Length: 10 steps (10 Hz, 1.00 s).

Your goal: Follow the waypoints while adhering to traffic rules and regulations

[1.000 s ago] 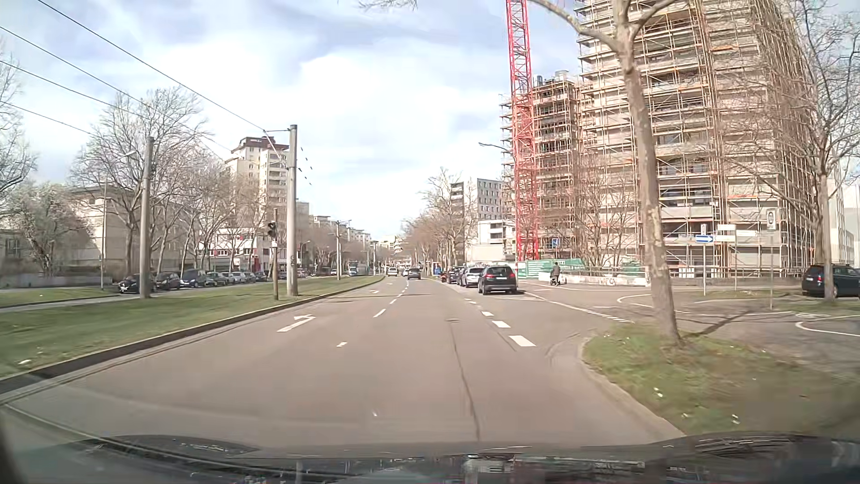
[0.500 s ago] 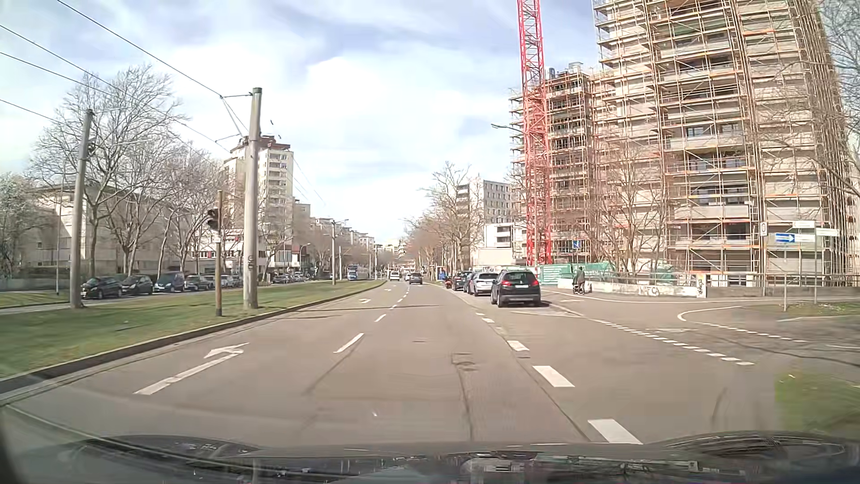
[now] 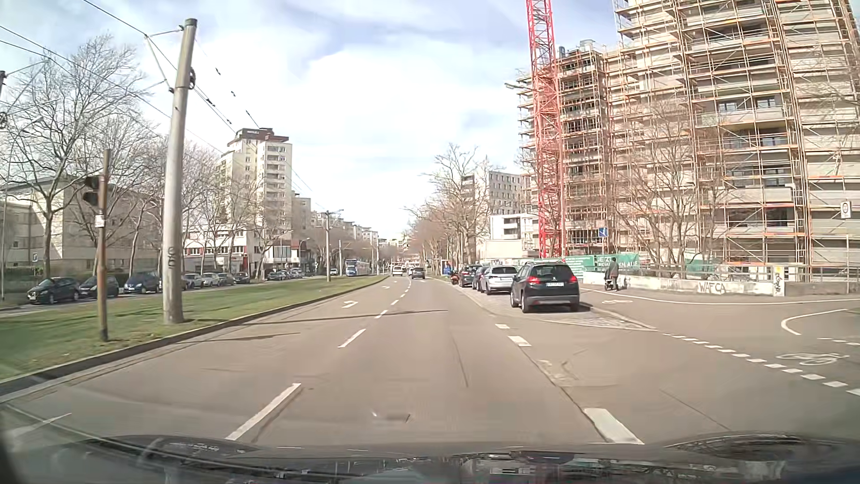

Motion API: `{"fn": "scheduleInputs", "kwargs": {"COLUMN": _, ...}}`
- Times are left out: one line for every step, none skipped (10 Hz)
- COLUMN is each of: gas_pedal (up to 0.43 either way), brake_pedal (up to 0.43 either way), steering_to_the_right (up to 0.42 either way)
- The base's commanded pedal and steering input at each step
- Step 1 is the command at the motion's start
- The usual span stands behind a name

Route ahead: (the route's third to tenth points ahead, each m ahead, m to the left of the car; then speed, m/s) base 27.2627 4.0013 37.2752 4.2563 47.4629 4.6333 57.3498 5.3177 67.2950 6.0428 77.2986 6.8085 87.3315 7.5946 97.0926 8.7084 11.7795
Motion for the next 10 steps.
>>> {"fn": "scheduleInputs", "kwargs": {"gas_pedal": 0.067, "brake_pedal": 0.0, "steering_to_the_right": -0.006}}
{"fn": "scheduleInputs", "kwargs": {"gas_pedal": 0.067, "brake_pedal": 0.0, "steering_to_the_right": -0.006}}
{"fn": "scheduleInputs", "kwargs": {"gas_pedal": 0.067, "brake_pedal": 0.0, "steering_to_the_right": -0.006}}
{"fn": "scheduleInputs", "kwargs": {"gas_pedal": 0.067, "brake_pedal": 0.0, "steering_to_the_right": -0.006}}
{"fn": "scheduleInputs", "kwargs": {"gas_pedal": 0.067, "brake_pedal": 0.0, "steering_to_the_right": -0.006}}
{"fn": "scheduleInputs", "kwargs": {"gas_pedal": 0.067, "brake_pedal": 0.0, "steering_to_the_right": -0.006}}
{"fn": "scheduleInputs", "kwargs": {"gas_pedal": 0.067, "brake_pedal": 0.0, "steering_to_the_right": -0.005}}
{"fn": "scheduleInputs", "kwargs": {"gas_pedal": 0.067, "brake_pedal": 0.0, "steering_to_the_right": -0.005}}
{"fn": "scheduleInputs", "kwargs": {"gas_pedal": 0.067, "brake_pedal": 0.0, "steering_to_the_right": -0.005}}
{"fn": "scheduleInputs", "kwargs": {"gas_pedal": 0.067, "brake_pedal": 0.0, "steering_to_the_right": -0.005}}
